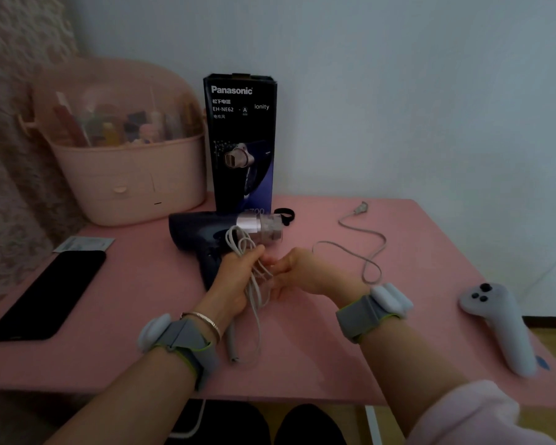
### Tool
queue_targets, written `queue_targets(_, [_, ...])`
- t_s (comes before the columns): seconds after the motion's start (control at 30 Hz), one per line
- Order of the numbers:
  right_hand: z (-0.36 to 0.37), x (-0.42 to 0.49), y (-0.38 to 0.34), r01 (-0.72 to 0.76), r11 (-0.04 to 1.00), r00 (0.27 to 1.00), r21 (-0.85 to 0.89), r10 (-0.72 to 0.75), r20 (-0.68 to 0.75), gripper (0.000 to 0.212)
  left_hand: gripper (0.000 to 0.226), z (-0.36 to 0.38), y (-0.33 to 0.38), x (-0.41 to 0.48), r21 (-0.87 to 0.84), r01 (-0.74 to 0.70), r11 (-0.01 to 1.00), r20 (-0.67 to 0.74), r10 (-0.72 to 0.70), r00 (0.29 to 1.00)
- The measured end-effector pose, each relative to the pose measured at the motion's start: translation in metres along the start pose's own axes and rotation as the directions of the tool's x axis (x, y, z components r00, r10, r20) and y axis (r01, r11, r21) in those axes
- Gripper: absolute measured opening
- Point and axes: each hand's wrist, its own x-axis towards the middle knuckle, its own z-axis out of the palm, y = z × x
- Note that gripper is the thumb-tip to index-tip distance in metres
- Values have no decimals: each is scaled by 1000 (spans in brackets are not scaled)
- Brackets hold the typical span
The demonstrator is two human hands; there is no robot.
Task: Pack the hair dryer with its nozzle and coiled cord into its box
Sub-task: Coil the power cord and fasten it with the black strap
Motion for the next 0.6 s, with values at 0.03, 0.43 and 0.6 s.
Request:
queue_targets(0.03, [0,0,1,2,999,1000,-53,-2,-10,19,23,2,1,0,-16,-14,1000,-11,14,1000])
queue_targets(0.43, [-24,5,31,-272,767,933,-581,61,-356,45,43,6,5,-2,69,72,995,94,-78,993])
queue_targets(0.6, [-20,6,38,-329,848,919,-415,185,-349,31,46,5,5,0,142,48,989,168,-72,983])
